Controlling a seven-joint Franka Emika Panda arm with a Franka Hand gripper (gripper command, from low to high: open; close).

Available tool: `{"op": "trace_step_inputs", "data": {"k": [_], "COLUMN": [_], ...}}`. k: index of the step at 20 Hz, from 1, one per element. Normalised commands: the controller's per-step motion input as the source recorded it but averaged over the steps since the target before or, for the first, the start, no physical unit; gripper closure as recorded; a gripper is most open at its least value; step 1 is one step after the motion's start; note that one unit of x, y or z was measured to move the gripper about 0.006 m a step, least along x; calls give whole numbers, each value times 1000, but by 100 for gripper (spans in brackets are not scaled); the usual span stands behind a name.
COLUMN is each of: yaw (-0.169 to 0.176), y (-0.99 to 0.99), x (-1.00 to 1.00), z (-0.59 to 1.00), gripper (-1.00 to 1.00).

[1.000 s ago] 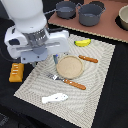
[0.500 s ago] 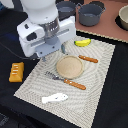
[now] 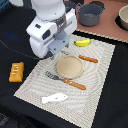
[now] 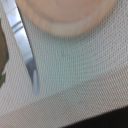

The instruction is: Interact with the objects in diverse but meaningful ways.

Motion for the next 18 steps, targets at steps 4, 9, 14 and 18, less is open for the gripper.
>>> {"op": "trace_step_inputs", "data": {"k": [4, 9, 14, 18], "yaw": [43, 71, 122, 156], "y": [246, 313, 363, 335], "x": [885, 791, 608, 500], "z": [356, 435, 408, 259], "gripper": [-100, -100, -100, -100]}}
